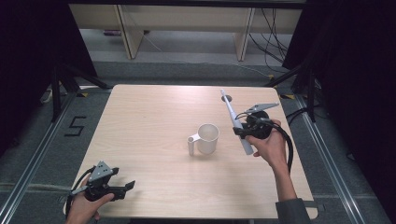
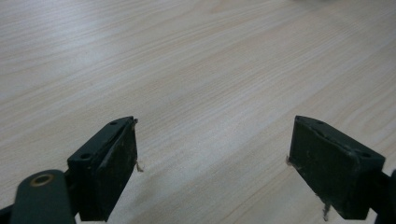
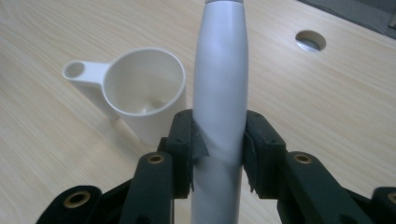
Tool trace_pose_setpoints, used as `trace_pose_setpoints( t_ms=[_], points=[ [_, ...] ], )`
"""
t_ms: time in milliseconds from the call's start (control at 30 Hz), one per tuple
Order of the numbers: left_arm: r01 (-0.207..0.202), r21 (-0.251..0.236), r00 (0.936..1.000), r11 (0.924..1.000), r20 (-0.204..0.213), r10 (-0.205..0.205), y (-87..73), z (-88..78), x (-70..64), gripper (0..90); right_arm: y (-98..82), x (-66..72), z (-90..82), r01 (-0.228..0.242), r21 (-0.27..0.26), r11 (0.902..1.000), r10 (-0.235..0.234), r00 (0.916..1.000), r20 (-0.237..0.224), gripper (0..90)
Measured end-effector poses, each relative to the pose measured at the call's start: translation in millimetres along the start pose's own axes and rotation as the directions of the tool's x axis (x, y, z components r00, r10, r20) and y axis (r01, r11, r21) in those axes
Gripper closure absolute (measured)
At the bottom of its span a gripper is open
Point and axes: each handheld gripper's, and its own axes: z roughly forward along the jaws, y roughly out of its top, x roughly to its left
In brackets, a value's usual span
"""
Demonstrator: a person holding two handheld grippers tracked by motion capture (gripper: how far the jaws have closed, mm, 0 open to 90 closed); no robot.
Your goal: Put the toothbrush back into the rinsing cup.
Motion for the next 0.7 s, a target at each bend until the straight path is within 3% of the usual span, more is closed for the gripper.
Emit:
trace_pose_setpoints(
  t_ms=[33,100,167,200,267,333,367,500,533,600,700],
  points=[
    [-0.004,0.003,1.0000,1.0000,0.000,0.004,0.0,-0.4,0.4,14.8,0.9,3.7,-0.9,-0.039,-0.001,0.9992,0.039,0.9992,0.007,66.8],
    [0.001,0.001,1.0000,1.0000,0.001,-0.001,-0.1,0.2,-0.1,14.8,4.0,4.1,0.9,0.002,-0.020,0.9998,-0.002,1.0000,-0.003,66.8],
    [-0.003,0.003,1.0000,1.0000,0.002,0.003,0.1,-0.2,0.0,14.8,7.0,8.1,0.8,-0.023,-0.024,0.9995,0.022,0.9997,-0.008,66.8],
    [-0.001,0.000,1.0000,1.0000,0.001,0.001,0.1,-0.1,-0.1,14.8,7.9,7.3,2.4,0.006,-0.055,0.9985,-0.006,1.0000,-0.001,66.8],
    [0.001,0.004,1.0000,1.0000,-0.006,-0.001,0.2,-0.7,-0.4,14.8,10.1,11.6,3.8,-0.027,-0.062,0.9977,0.026,0.9996,-0.005,66.8],
    [0.002,-0.001,1.0000,1.0000,-0.002,-0.002,0.0,-0.6,-0.3,14.8,12.1,11.3,5.5,-0.006,-0.078,0.9969,0.006,1.0000,0.003,66.8],
    [0.002,-0.001,1.0000,1.0000,-0.003,-0.002,0.1,-0.6,-0.3,14.8,13.6,12.6,5.2,-0.032,-0.072,0.9969,0.031,0.9995,-0.011,66.9],
    [-0.007,0.002,1.0000,1.0000,0.004,0.007,0.2,-0.6,0.1,14.8,17.1,12.7,5.9,0.001,-0.105,0.9945,-0.002,1.0000,-0.007,66.8],
    [-0.007,0.003,1.0000,1.0000,0.003,0.007,0.2,-0.6,0.2,14.8,18.0,15.1,6.1,-0.024,-0.109,0.9937,0.022,0.9996,-0.016,66.8],
    [-0.006,0.004,1.0000,1.0000,0.004,0.006,0.1,-0.5,0.1,14.8,19.6,15.3,7.9,0.010,-0.135,0.9908,-0.012,0.9999,-0.008,66.8],
    [-0.005,0.004,1.0000,1.0000,0.004,0.005,0.1,-0.5,0.1,14.8,22.4,17.8,11.0,0.020,-0.150,0.9884,-0.024,0.9994,-0.026,66.8]
  ],
)
